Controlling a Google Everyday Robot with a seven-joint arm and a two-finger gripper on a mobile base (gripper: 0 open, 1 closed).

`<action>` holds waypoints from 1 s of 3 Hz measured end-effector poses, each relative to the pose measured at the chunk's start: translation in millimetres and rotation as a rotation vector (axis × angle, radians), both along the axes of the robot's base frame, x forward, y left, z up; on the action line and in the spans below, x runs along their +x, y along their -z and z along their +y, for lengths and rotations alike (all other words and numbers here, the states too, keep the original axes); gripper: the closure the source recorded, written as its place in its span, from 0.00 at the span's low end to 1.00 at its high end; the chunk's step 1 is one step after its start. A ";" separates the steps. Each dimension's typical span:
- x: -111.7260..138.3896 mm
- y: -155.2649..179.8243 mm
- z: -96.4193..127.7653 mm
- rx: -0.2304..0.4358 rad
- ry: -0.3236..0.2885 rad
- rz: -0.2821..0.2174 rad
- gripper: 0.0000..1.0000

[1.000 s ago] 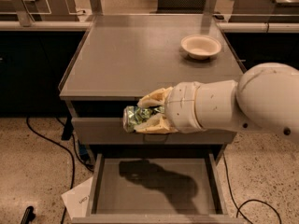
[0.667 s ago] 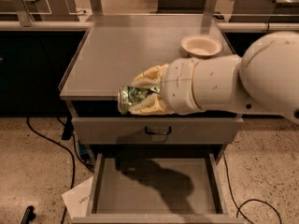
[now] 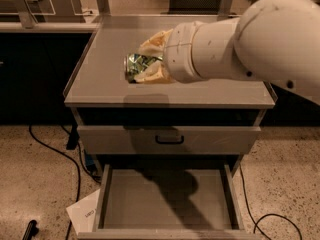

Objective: Pick green can from middle drawer and place on counter

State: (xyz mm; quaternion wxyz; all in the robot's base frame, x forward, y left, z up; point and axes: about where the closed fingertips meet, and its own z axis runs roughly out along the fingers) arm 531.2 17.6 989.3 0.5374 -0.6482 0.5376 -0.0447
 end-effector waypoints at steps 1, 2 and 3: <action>35.8 -3.1 -2.4 -0.017 0.067 -0.011 1.00; 68.2 1.6 -10.4 -0.040 0.134 0.007 1.00; 91.5 14.9 -20.7 -0.055 0.188 0.048 1.00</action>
Offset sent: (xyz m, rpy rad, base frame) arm 0.1116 -0.0259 -0.0127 -0.0606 0.0446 -0.2298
